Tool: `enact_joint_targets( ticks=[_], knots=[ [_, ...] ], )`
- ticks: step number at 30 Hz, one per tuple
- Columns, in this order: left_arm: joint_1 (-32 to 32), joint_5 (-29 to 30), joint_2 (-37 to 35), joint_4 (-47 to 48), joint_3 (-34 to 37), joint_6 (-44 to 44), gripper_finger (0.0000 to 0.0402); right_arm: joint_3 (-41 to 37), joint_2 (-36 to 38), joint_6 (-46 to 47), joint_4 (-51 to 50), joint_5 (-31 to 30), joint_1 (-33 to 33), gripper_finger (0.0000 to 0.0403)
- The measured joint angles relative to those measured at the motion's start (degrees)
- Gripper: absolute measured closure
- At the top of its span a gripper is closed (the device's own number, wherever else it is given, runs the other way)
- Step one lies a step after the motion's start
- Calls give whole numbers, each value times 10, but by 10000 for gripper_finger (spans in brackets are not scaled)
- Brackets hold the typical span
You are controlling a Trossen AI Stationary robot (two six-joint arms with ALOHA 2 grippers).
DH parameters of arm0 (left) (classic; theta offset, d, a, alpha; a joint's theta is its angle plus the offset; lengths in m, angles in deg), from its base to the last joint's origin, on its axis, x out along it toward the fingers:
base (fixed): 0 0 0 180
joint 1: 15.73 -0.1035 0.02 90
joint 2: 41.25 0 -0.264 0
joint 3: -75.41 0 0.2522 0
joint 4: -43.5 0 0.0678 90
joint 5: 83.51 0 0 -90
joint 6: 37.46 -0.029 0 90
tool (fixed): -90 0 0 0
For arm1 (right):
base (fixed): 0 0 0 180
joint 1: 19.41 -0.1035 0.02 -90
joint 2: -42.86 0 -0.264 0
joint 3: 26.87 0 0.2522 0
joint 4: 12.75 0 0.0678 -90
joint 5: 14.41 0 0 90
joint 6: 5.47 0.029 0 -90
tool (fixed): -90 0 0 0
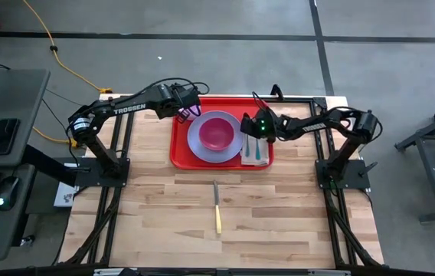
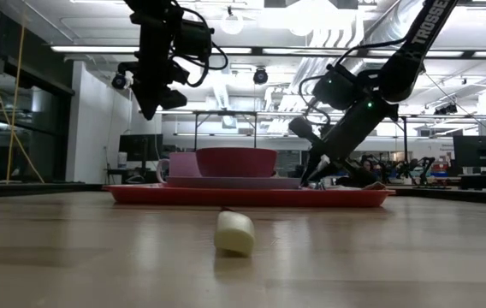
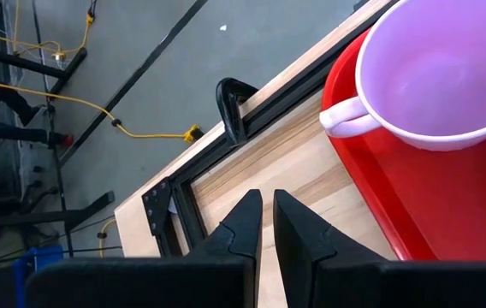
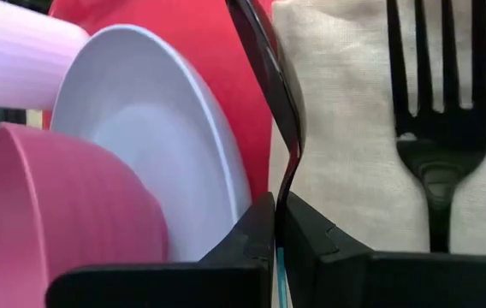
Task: Set up tray
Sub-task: Put the blue spoon on the white napkin to the left of the blue fork
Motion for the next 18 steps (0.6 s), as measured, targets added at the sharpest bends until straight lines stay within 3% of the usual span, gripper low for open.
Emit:
enact_joint_targets(
  ticks=[18],
  knots=[
    [0,0,0,2,0,-4,339,-1,0,6,-24,-8,-1,402]
  ],
)
